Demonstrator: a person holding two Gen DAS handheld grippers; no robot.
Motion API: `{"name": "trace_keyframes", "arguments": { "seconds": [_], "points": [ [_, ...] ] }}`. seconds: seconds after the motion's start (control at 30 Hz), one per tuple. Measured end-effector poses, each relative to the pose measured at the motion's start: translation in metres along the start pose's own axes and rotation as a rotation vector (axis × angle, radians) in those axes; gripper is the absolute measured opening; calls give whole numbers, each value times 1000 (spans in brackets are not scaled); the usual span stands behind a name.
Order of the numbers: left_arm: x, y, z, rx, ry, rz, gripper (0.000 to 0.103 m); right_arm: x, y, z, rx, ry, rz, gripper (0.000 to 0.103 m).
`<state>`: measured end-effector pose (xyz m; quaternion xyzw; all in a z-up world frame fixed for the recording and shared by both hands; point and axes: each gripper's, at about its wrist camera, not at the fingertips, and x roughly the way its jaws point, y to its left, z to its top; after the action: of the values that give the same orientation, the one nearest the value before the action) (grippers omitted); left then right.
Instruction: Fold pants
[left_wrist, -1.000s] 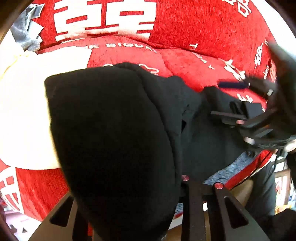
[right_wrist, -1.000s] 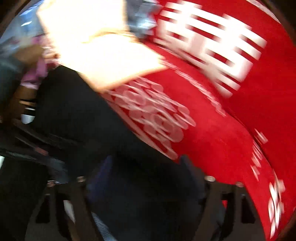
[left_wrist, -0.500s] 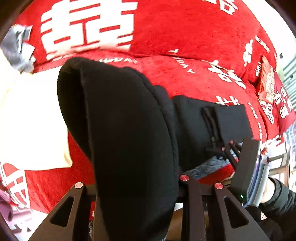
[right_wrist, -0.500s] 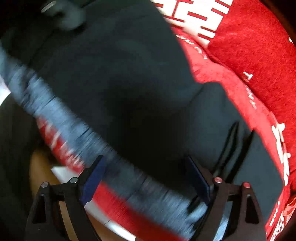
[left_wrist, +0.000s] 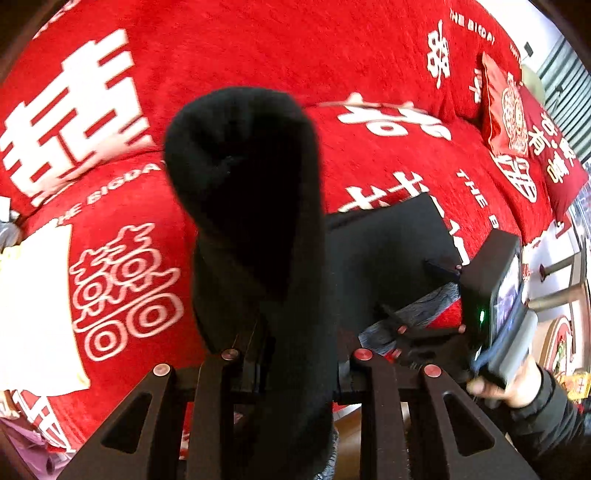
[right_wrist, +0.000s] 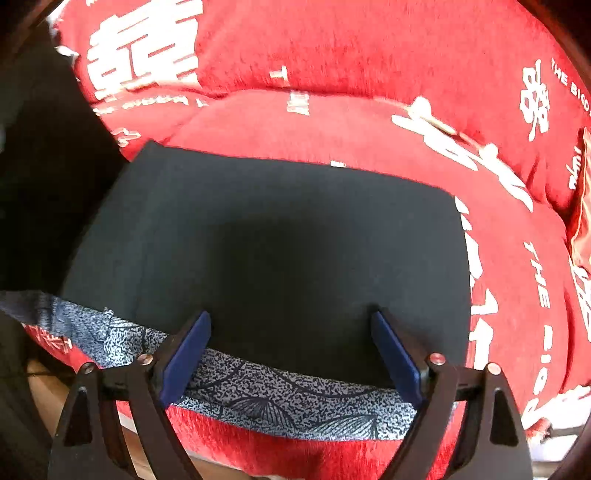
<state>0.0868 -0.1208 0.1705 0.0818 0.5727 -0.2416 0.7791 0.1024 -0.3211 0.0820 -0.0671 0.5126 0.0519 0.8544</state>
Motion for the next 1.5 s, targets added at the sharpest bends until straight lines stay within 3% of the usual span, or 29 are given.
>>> {"name": "trace_keyframes", "arguments": {
  "seconds": [0.23,0.4,0.63,0.77,0.8,0.87,0.97,1.17,1.23,1.33,1.43,1.5],
  "points": [
    [17,-62,27,78,41,31,26,-26,-43,-9,133,-49,23,91],
    [39,-106,49,127,78,31,26,-26,-84,-29,200,-39,-36,91],
    [118,-152,72,158,166,77,26,-18,-111,-51,302,-41,58,91],
    [139,-142,74,79,164,20,42,-18,-112,-58,309,-49,82,91],
    [138,-142,74,69,162,-6,57,-19,-114,-60,313,-52,91,91],
    [136,-145,74,68,173,-57,74,-18,-116,-62,326,-52,108,91],
    [123,-151,72,86,153,-36,74,-22,-118,-63,333,-64,104,91],
    [59,-132,69,37,0,-177,74,-37,-131,-61,346,-82,51,91],
    [48,-112,64,-11,-43,-148,74,-47,-140,-61,377,-104,17,91],
    [51,-72,52,-84,-56,-45,74,-64,-158,-63,476,-156,-18,91],
    [69,-38,35,-158,-26,36,74,-73,-163,-57,524,-200,42,91],
    [77,-22,22,-194,-28,87,74,-74,-149,-45,479,-201,69,91]
  ]
}}
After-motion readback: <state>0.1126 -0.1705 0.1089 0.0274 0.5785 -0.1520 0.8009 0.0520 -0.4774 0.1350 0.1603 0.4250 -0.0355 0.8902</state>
